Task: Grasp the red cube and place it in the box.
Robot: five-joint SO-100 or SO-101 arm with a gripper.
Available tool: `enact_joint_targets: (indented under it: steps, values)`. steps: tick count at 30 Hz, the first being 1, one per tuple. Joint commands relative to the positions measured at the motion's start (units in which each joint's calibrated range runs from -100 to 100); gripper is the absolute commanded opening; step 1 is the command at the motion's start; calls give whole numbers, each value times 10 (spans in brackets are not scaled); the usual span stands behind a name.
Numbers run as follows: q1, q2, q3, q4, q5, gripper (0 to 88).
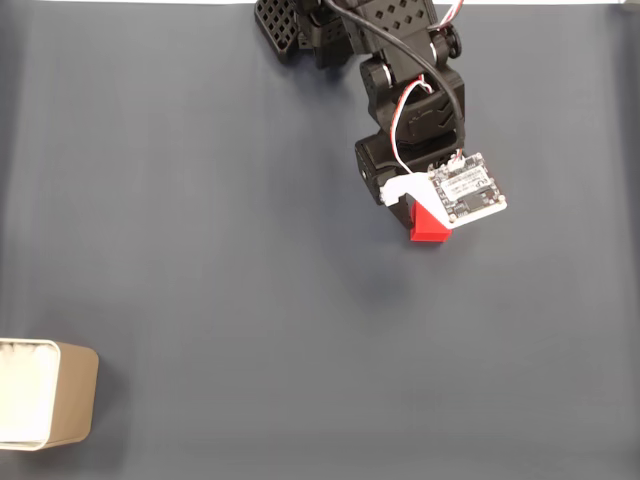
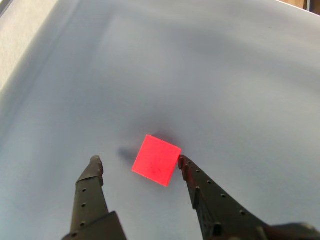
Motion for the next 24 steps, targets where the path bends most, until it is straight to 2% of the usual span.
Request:
enact_joint_targets:
  steps: [1,24]
  values:
    - [-8,1,-25,-16,-5,350]
    - [-37,12,-40,-20,-9,350]
